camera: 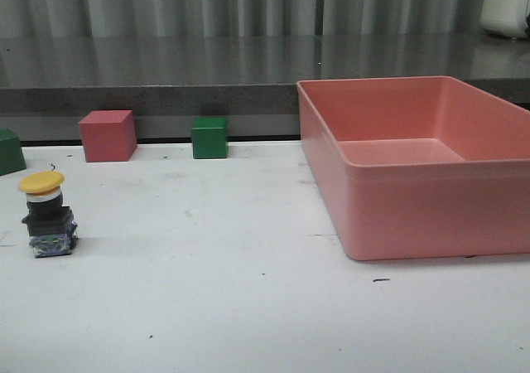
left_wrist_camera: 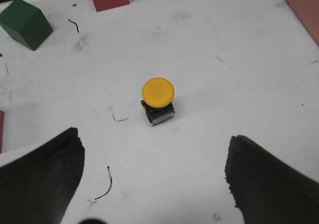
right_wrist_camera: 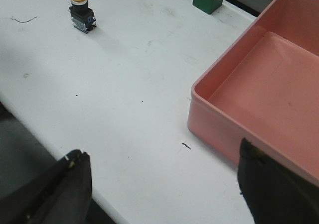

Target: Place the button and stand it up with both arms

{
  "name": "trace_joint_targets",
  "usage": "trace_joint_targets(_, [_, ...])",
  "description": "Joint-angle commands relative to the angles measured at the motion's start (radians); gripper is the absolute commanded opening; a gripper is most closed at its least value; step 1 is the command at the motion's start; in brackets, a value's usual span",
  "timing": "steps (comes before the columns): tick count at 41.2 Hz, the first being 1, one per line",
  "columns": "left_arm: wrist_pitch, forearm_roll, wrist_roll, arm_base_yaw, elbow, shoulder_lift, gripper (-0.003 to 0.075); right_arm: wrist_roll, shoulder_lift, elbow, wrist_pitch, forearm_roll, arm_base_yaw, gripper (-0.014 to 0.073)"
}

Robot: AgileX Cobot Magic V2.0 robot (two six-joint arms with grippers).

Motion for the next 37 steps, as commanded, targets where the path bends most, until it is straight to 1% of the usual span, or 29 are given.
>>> trace_joint_targets(1, [-0.017,-0.011,0.012,-0.010,-0.036,-0.080,0.0567,-0.004,-0.003,-0.026,-0.068,-0.001,-0.005,0.0615])
trace_joint_targets(6, [0.004,-0.051,0.021,-0.010,-0.036,-0.151,0.0567,-0.004,-0.003,-0.026,-0.068,-0.001,-0.005,0.0615])
trace_joint_targets(10, [0.015,-0.136,0.137,-0.010,-0.036,-0.183,0.0567,-0.004,-0.003,-0.026,-0.068,-0.001,-0.005,0.0615])
trace_joint_targets(12, [0.015,-0.176,0.170,-0.010,-0.036,-0.187,0.0567,-0.004,-0.003,-0.026,-0.068,-0.001,-0.005,0.0615])
trace_joint_targets(17, [0.014,-0.221,0.170,-0.010,-0.036,-0.185,0.0567,-0.004,-0.003,-0.026,-0.068,-0.001,-0.005,0.0615])
trace_joint_targets(30, [0.008,-0.218,0.170,-0.010,-0.036,-0.185,0.0562,-0.004,-0.003,-0.026,-0.054,-0.002,-0.005,0.0613])
trace_joint_targets(32, [0.008,-0.218,0.170,-0.010,-0.036,-0.185,0.0539,-0.004,-0.003,-0.026,-0.052,-0.002,-0.005,0.0605])
trace_joint_targets(34, [0.008,-0.218,0.170,-0.010,-0.036,-0.185,0.0494,-0.004,-0.003,-0.026,-0.052,-0.002,-0.005,0.0571])
trace_joint_targets(37, [0.008,-0.218,0.170,-0.010,-0.036,-0.185,0.0405,-0.004,-0.003,-0.026,-0.052,-0.002,-0.005,0.0468])
